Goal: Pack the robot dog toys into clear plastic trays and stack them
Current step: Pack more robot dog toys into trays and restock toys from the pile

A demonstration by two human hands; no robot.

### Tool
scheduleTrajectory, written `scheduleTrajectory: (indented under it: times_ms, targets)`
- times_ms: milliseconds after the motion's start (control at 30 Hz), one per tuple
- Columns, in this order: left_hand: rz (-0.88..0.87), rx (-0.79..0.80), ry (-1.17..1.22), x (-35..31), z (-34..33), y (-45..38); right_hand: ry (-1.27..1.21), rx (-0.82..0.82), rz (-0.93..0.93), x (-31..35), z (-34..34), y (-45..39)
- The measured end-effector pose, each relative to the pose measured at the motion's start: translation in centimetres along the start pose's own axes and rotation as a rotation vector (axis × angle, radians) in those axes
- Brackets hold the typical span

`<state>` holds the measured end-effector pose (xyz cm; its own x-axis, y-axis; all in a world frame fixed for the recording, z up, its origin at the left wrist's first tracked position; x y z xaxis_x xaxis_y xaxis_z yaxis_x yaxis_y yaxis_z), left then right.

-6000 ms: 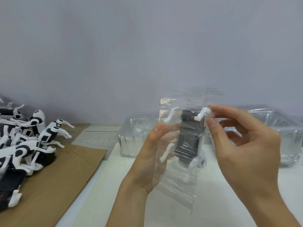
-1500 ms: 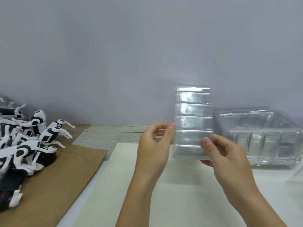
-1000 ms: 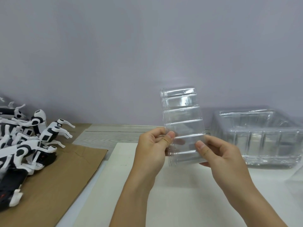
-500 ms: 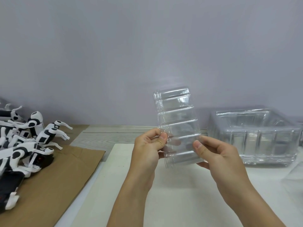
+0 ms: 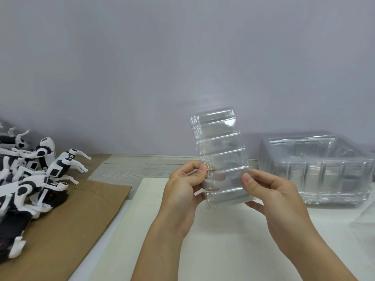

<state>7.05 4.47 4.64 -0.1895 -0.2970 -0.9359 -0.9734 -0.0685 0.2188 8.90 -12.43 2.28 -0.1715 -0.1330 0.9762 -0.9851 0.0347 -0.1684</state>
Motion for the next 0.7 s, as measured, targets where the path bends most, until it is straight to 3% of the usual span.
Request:
scheduleTrajectory:
  times_ms: [333, 500, 700]
  targets:
    - [0.014, 0.010, 0.086, 0.47, 0.27, -0.36, -0.047, 0.034, 0.001, 0.14, -0.18, 0.11]
    - [-0.208, -0.107, -0.242, 0.27, -0.20, -0.35, 0.028, 0.000, 0.049, -0.07, 0.16, 0.03]
    - [-0.250, -0.047, -0.338, -0.06, 0.18, -0.02, 0.079, 0.043, 0.115, 0.20, 0.14, 0.11]
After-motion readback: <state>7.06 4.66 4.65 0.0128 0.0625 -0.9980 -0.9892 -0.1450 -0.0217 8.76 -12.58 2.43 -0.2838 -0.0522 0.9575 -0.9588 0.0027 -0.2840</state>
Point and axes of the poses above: each hand's wrist, its own y-axis away from the middle knuckle, its own z-axis out of the back of the hand, x = y × z, the point moved 3 cm from there along -y, towards the middle knuckle, and after that the axes turned 11 degrees about z, right-handed, at the moved point
